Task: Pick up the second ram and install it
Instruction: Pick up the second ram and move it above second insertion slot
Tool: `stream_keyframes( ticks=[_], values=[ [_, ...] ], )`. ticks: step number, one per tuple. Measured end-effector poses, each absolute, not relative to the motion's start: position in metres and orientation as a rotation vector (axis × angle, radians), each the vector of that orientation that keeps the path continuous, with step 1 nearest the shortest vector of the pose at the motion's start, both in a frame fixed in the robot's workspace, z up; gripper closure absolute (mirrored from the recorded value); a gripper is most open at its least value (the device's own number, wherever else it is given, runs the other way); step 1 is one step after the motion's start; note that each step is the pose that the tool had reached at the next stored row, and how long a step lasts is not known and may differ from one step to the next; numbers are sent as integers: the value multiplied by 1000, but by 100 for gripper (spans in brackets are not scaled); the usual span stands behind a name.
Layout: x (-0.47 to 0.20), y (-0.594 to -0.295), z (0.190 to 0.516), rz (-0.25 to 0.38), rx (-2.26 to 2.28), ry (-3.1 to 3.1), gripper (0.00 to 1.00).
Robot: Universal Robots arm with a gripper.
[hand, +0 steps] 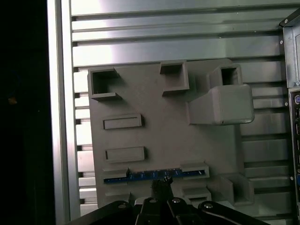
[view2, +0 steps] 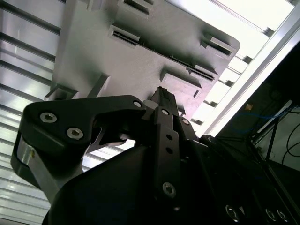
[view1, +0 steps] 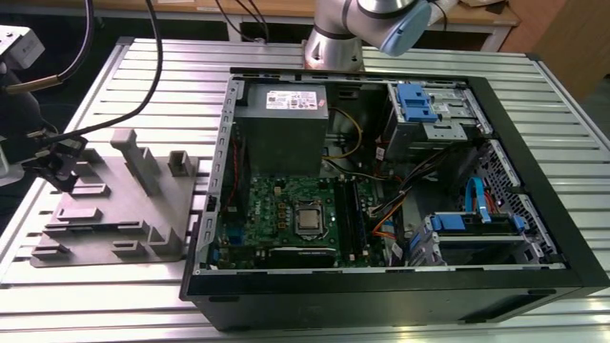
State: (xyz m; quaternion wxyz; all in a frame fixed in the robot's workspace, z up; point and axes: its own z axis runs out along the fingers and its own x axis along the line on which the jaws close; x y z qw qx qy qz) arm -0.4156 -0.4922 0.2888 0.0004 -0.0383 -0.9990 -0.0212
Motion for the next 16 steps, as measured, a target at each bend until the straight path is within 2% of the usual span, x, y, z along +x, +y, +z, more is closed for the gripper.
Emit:
stream_keyframes(
  ticks=[7, 16],
  values=[
    [-416, -492, 289, -67, -112, -3138, 93],
    [-416, -492, 288, -66, 132, -3134, 93]
  ],
)
